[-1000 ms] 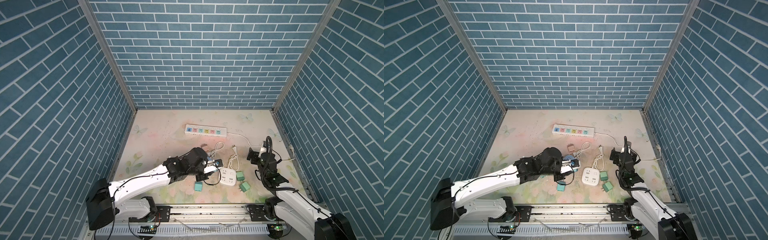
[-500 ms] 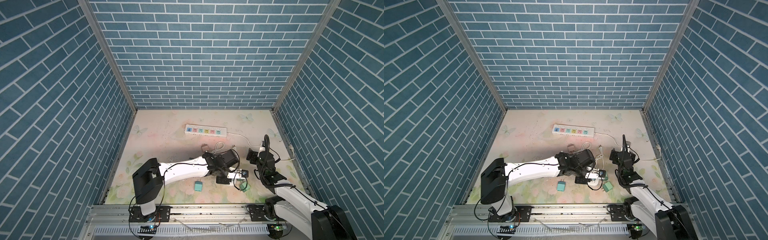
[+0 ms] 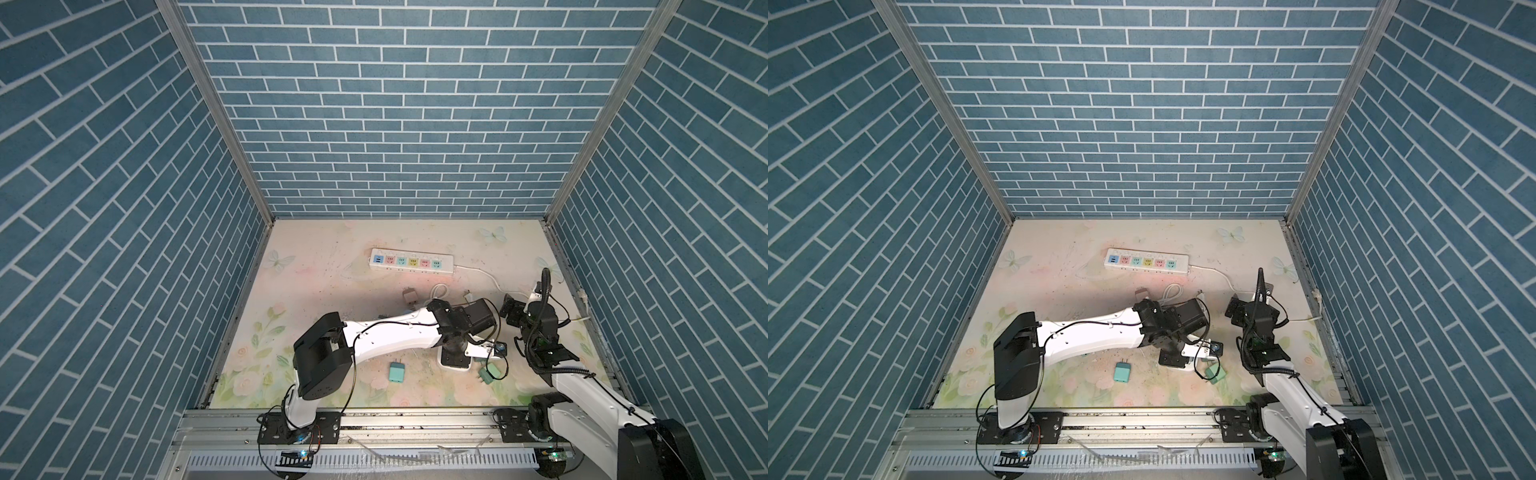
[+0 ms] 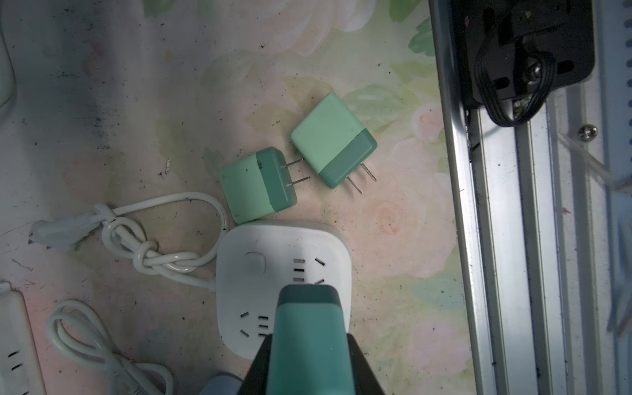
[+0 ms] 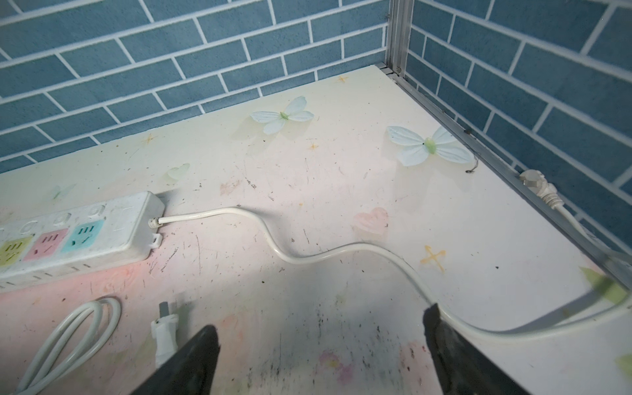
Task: Insert plugs into power strip
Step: Insert the plug into the socket.
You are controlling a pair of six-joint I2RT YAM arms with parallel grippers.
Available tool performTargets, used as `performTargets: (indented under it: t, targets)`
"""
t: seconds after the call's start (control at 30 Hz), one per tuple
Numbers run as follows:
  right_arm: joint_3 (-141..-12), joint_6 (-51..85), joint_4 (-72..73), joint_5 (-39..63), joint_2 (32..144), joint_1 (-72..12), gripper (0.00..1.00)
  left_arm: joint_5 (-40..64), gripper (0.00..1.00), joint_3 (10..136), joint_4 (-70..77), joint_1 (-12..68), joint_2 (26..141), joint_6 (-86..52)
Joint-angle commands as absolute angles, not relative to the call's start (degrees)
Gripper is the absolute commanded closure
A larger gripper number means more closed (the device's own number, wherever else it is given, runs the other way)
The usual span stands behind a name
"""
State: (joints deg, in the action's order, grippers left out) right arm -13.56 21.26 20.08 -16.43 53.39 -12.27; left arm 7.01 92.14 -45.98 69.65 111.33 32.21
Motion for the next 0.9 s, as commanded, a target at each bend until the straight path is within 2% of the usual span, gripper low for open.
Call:
performTargets:
  t: [0.0, 0.27, 0.87]
  targets:
    - [-14.72, 24.17, 19.51, -14.25, 52.82, -11.63, 0.04, 6.28, 1.0, 95.62, -50.96, 70.13, 113.8, 31.42]
    - [-14.68, 24.43, 19.59, -12.88, 52.92, -10.86, 0.04, 3.54, 1.0, 102.34, -56.79, 70.4, 119.4, 29.72]
    - [-14.77, 24.43, 19.62, -12.11, 53.28, -10.61, 0.05, 3.47, 1.0, 107.68, -60.46, 70.5, 124.66, 29.09]
